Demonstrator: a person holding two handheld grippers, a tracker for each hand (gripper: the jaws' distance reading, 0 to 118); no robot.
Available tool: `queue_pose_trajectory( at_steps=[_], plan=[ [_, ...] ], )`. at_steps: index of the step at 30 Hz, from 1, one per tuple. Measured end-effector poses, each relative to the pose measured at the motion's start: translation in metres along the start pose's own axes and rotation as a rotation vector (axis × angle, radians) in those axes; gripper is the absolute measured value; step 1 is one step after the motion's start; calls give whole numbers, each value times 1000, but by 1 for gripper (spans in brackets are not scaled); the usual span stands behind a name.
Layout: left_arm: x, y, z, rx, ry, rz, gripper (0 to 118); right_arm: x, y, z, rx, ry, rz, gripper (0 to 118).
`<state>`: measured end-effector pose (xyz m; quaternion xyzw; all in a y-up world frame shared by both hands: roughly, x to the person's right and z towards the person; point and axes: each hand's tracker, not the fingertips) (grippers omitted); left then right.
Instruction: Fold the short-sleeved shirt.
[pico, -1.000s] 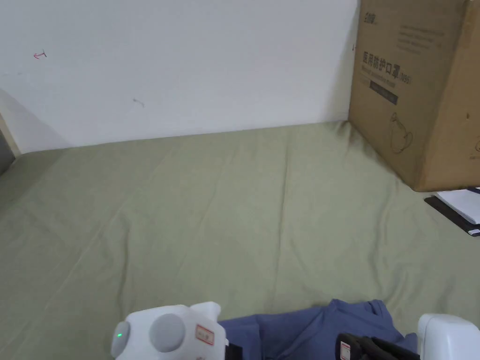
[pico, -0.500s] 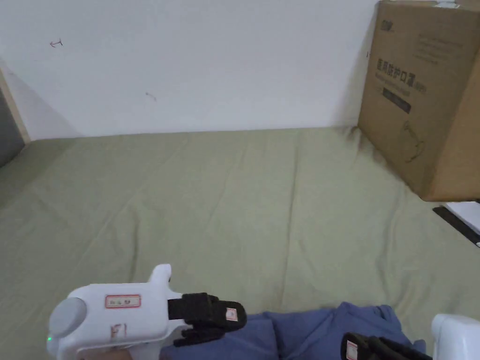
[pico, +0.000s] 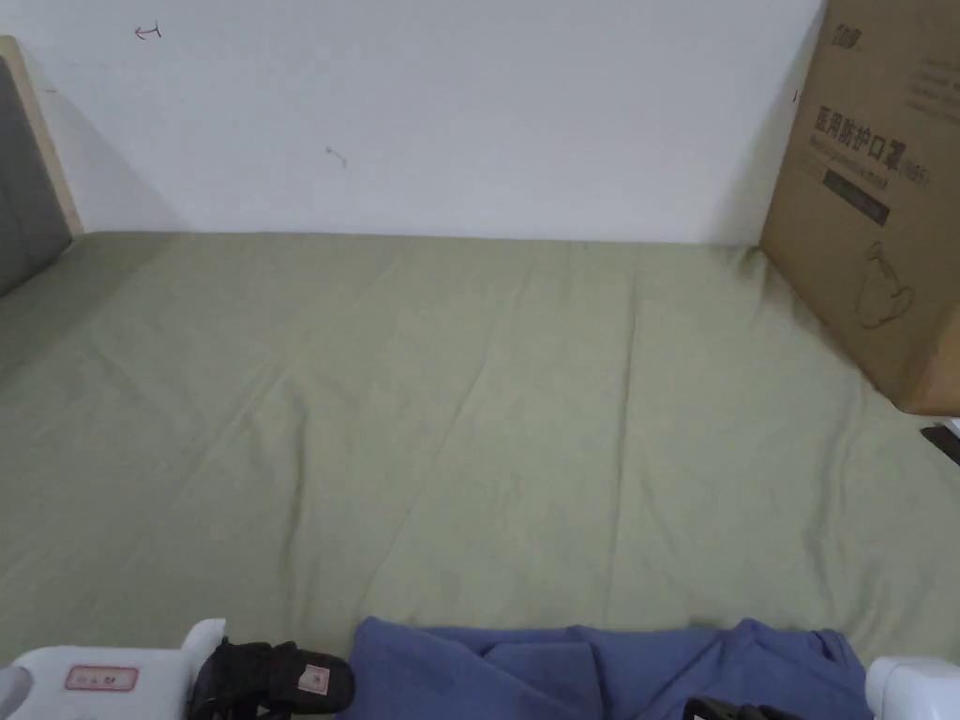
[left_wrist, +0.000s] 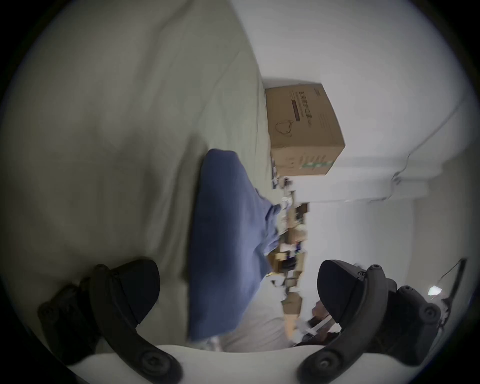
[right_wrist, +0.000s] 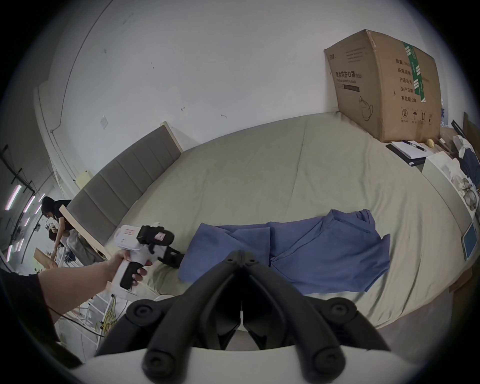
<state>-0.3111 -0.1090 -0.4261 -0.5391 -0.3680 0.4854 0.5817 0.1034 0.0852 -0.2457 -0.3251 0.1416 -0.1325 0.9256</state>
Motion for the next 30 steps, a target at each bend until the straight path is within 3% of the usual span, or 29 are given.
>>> queue_pose_trajectory(
  at_steps=[2, 4, 9, 10, 11, 12, 13, 14, 16, 19, 23, 29, 30],
  plan=[
    [3, 5, -20, 45, -119, -23, 118, -2, 2, -6, -12, -3, -6, 0],
    [-2, 22, -48, -25, -168, -1, 118, -4, 2, -11, -15, 0, -12, 0],
    [19, 23, -75, -95, 27, -124, 116, -9, 2, -14, -25, 5, -2, 0],
    [20, 23, -71, -89, 102, -148, 108, -9, 1, -13, -26, 6, 4, 0],
    [19, 24, -67, -56, 190, -167, 75, -9, 0, -13, -27, 6, 9, 0],
    [9, 29, -66, -19, 382, -82, 4, -9, -1, -12, -29, 3, 16, 0],
    [-14, 23, -55, 31, 369, 115, 4, -9, -2, -12, -31, 0, 19, 0],
    [-3, 15, -60, 55, 155, 70, 4, -8, -2, -12, -34, -2, 19, 0],
    [22, 17, -64, 32, 315, -85, 4, -7, -3, -8, -38, 1, 6, 0],
    [57, 4, -56, 28, 429, -261, 4, -5, 0, 1, -29, 18, 1, 0],
    [96, -6, -15, 98, 681, -288, 4, 0, 3, 12, 6, 25, 26, 0],
    [148, -19, 43, 336, 1267, -370, 4, 12, 1, 26, 53, 55, -7, 0],
    [154, -20, 41, 324, 1291, -380, 4, 14, 0, 27, 56, 54, -10, 0]
  ],
)
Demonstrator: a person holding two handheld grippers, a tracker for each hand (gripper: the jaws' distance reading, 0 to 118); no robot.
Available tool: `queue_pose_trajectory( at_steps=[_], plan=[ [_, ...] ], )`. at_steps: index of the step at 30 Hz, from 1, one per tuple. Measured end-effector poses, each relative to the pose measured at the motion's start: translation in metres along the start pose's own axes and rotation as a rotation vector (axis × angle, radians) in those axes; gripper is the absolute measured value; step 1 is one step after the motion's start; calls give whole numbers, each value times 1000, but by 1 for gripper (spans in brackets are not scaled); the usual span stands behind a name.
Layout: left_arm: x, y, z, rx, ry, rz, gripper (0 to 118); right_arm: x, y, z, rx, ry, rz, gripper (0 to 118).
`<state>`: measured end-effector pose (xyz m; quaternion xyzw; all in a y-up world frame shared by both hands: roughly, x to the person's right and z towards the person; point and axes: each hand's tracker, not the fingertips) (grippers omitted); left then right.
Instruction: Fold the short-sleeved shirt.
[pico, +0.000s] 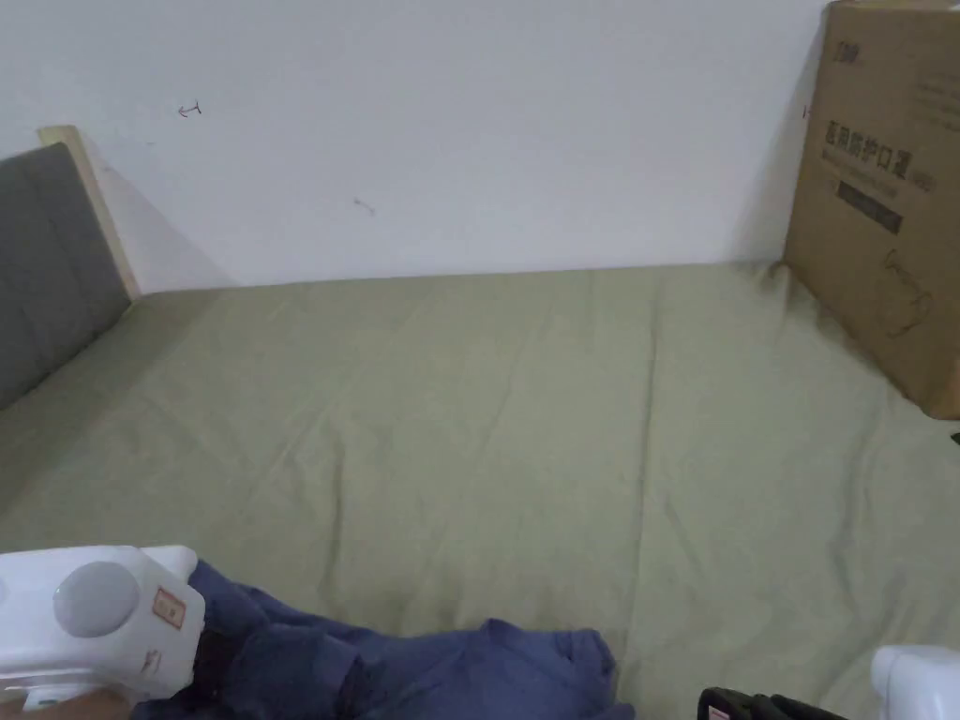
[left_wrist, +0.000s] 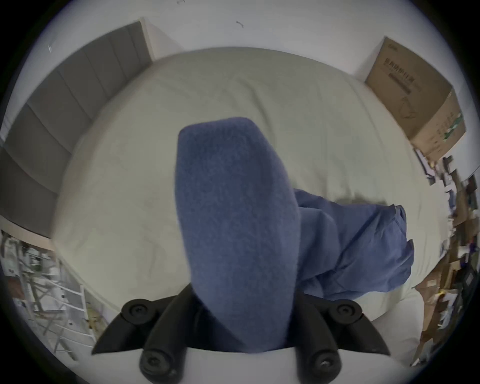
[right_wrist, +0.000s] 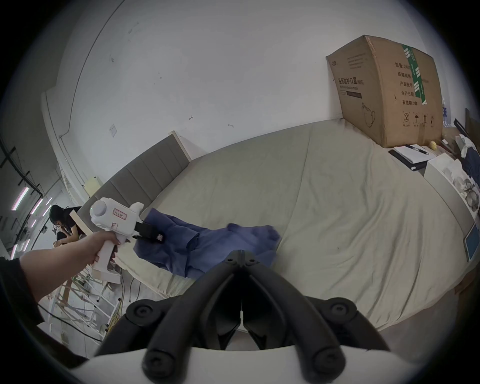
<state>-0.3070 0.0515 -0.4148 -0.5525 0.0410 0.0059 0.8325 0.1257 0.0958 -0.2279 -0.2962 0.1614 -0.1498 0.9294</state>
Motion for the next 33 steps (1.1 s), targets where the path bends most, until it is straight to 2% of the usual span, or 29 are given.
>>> queue_pose_trajectory(
  at_steps=[2, 7, 11, 13, 14, 15, 16, 17, 18, 19, 21, 24, 26, 27, 28, 29, 30, 31, 33],
  plan=[
    [9, 5, -1, -26, -46, -3, 4, 4, -2, 2, 0, 0, -10, 0],
    [83, 6, -9, -78, -295, 81, 4, 16, -3, 13, 6, 10, -35, 0],
    [148, 8, -30, -149, -436, 61, 6, 27, 3, 25, 43, -42, -30, 0],
    [176, 6, -43, -204, -527, 84, 18, 35, 4, 29, 52, -57, -40, 0],
    [182, 5, -47, -219, -566, 86, 32, 38, 5, 30, 52, -58, -48, 0],
    [189, 4, -52, -230, -615, 94, 62, 41, 5, 31, 50, -57, -60, 0],
    [191, 5, -55, -210, -661, 105, 84, 43, 4, 32, 50, -57, -70, 0],
    [191, 4, -55, -209, -742, 137, 100, 44, 3, 32, 49, -59, -76, 0],
    [188, 4, -52, -201, -828, 160, 111, 44, 2, 32, 46, -59, -77, 0],
    [185, 5, -47, -197, -887, 167, 113, 43, 1, 31, 40, -57, -75, 0],
    [175, 8, -35, -158, -909, 156, 113, 42, -2, 27, 26, -55, -65, 0],
    [152, 8, -8, -43, -834, 119, 113, 40, -5, 23, 10, -44, -64, 0],
    [143, 6, 7, 16, -745, 46, 112, 39, -6, 20, 11, -34, -67, 0],
    [141, 4, 13, 38, -694, -5, 105, 39, -6, 19, 12, -31, -68, 0],
    [140, -1, 18, 76, -644, -53, 88, 38, -6, 19, 13, -28, -69, 0],
    [141, -4, 21, 116, -605, -96, 57, 38, -6, 18, 14, -24, -71, 0],
    [147, -8, 23, 141, -563, -150, 13, 38, -6, 18, 16, -22, -72, 0],
    [154, -12, 20, 148, -506, -204, 3, 38, -6, 18, 17, -22, -72, 0],
    [167, -20, 11, 134, -472, -244, 3, 39, -5, 18, 16, -26, -70, 0]
  ],
)
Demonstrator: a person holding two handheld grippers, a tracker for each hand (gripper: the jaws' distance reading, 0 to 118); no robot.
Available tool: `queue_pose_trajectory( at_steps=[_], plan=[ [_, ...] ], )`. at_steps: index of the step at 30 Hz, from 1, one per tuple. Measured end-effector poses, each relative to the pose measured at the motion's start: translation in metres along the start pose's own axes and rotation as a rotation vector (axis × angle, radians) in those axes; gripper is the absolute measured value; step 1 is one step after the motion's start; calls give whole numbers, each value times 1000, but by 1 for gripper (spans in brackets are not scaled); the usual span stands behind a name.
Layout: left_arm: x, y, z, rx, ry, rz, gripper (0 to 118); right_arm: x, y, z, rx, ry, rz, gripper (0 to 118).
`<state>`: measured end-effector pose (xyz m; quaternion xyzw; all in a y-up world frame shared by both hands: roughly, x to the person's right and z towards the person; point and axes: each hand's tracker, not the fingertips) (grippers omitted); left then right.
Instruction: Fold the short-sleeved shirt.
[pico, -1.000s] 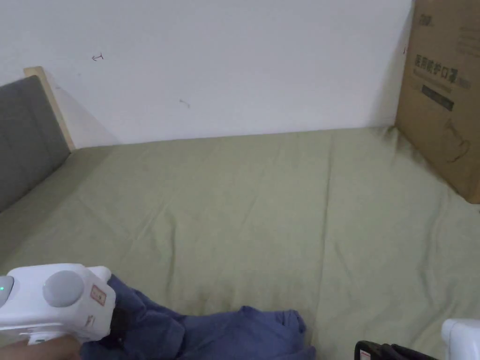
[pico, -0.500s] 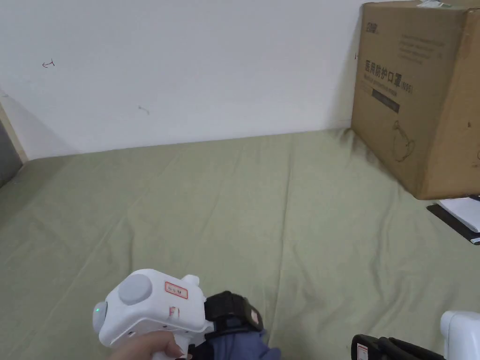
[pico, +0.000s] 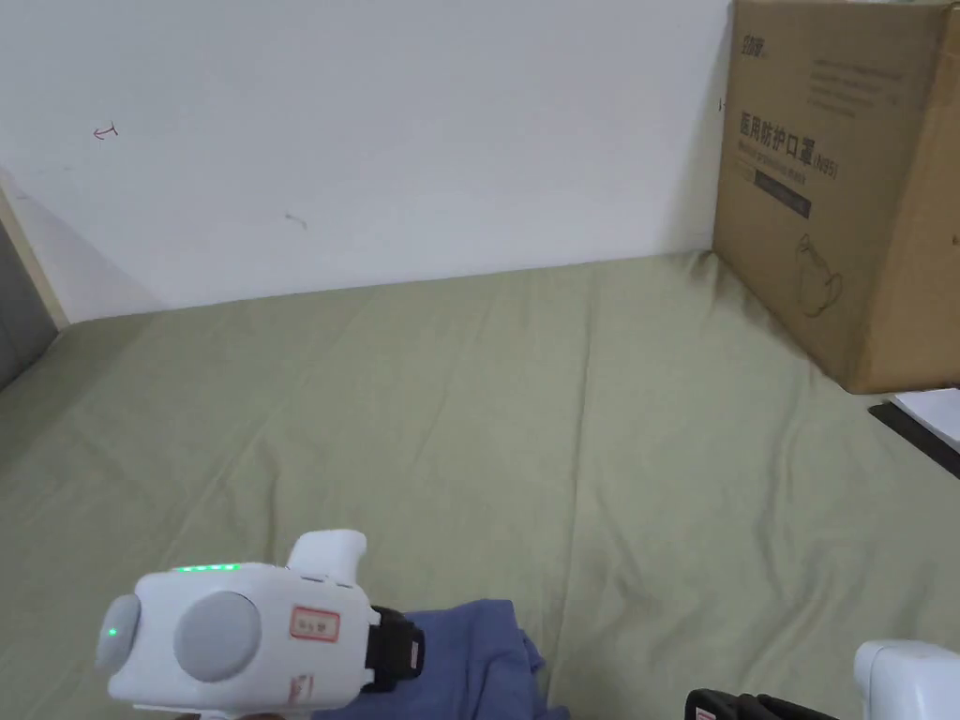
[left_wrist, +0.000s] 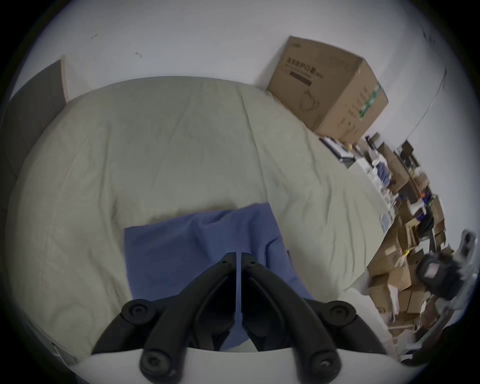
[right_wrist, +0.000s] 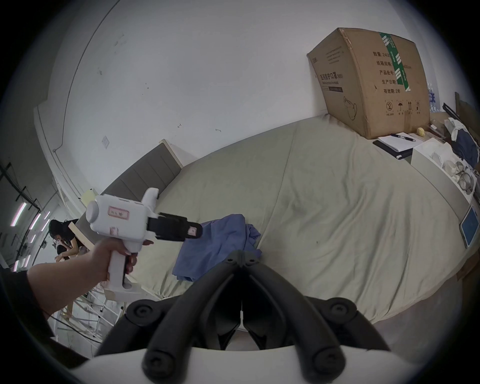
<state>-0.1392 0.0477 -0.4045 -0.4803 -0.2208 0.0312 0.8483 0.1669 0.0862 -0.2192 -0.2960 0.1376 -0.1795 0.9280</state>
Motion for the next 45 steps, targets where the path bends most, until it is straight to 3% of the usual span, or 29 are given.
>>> queue_pose_trajectory(
  at_steps=[5, 11, 16, 24, 26, 28, 30, 33, 36, 38, 42, 45],
  plan=[
    [33, -15, -50, -110, -99, -6, 3, 4, 0, 2, -1, -13, 0, 0],
    [52, -22, -93, -164, -115, -11, 3, 6, -4, 0, -24, -29, -4, 0],
    [64, -16, -62, -8, -424, 117, 3, 0, -3, 8, 1, 0, -9, 0],
    [55, -25, 98, 634, -127, -24, 3, -24, 22, 40, 217, 28, 31, 0],
    [50, -35, 133, 751, 36, -92, 3, -33, 30, 49, 300, 33, 58, 0],
    [49, -59, 168, 893, 325, -144, 3, -44, 34, 57, 400, 33, 96, 0],
    [49, -88, 184, 1040, 474, -125, 3, -50, 27, 56, 532, 10, 169, 0],
    [36, -125, 189, 1113, 392, -99, 3, -58, -1, 45, 716, -213, 215, 0],
    [32, -148, 175, 1104, 515, -107, 3, -52, -13, 32, 754, -243, 220, 0],
    [24, -157, 167, 1112, 493, -73, 3, -52, -18, 23, 714, -352, 259, 0],
    [17, -161, 155, 1054, 507, -35, 3, -55, -29, 16, 680, -385, 374, 0],
    [17, -160, 153, 1037, 509, -32, 3, -60, -35, 20, 692, -387, 386, 0]
  ],
)
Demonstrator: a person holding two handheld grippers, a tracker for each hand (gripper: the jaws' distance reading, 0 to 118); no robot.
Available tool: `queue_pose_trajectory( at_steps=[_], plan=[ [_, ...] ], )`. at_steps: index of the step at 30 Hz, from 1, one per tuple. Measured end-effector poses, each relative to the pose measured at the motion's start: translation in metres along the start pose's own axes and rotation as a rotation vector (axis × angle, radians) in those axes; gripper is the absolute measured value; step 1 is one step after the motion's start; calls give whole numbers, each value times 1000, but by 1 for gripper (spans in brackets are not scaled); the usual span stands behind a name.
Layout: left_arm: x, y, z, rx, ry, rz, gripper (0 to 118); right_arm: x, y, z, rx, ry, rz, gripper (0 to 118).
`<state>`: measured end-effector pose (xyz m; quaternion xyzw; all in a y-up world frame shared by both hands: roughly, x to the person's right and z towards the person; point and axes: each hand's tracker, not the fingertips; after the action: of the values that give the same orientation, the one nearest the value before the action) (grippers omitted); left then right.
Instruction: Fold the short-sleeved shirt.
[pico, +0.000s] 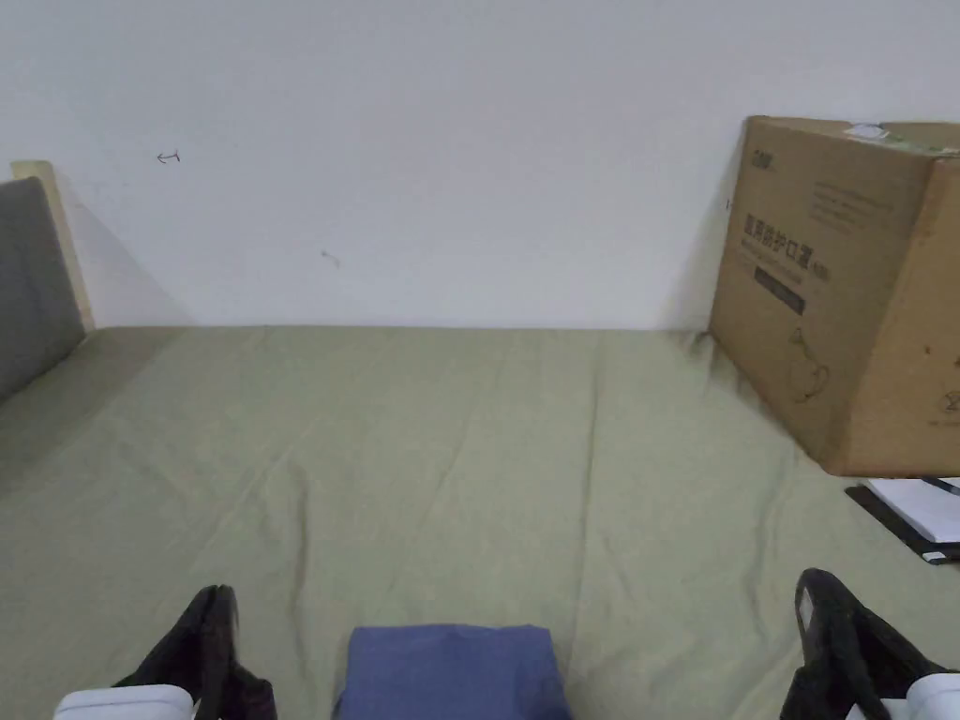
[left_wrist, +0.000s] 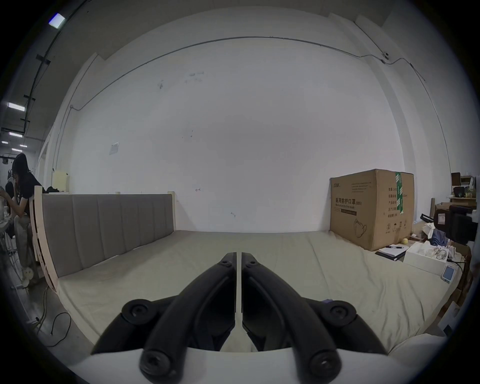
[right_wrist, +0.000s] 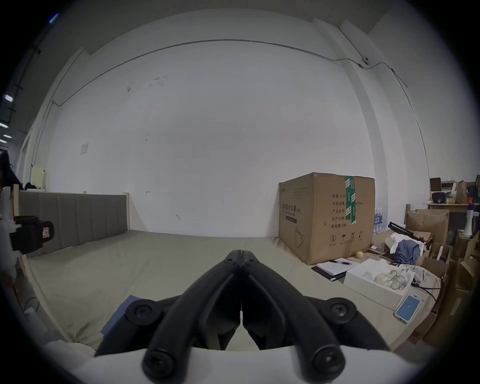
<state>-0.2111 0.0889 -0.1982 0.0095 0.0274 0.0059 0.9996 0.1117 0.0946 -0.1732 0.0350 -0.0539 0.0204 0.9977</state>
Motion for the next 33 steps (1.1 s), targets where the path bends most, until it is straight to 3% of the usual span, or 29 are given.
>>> queue_pose_trajectory(
  at_steps=[12, 14, 16, 18, 22, 24, 28, 30, 33],
  plan=[
    [-5, 6, -3, -21, 14, -26, 3, 8, 4, 1, -36, 2, -53, 0],
    [-13, 16, -8, -81, -18, -38, 3, 13, 14, -3, -46, 44, -90, 0],
    [-26, 24, -16, -161, -149, -10, 3, 8, 22, -22, -86, 139, -114, 0],
    [-37, 25, -28, -269, -255, 73, 3, -5, 18, -56, -268, 233, -100, 0],
    [-60, 2, -40, -378, -292, 333, 3, -45, -42, -131, -757, 516, -86, 0],
    [-71, -14, -49, -439, -306, 427, 3, -66, -74, -152, -876, 530, -17, 0],
    [-91, -53, -92, -645, -400, 661, 3, -79, -134, -179, -1041, 455, -43, 0],
    [-99, -71, -119, -753, -443, 683, 3, -73, -150, -184, -1117, 393, -109, 0],
    [-110, -100, -159, -902, -541, 786, 5, -58, -154, -180, -1090, 409, -225, 0]
  ],
)
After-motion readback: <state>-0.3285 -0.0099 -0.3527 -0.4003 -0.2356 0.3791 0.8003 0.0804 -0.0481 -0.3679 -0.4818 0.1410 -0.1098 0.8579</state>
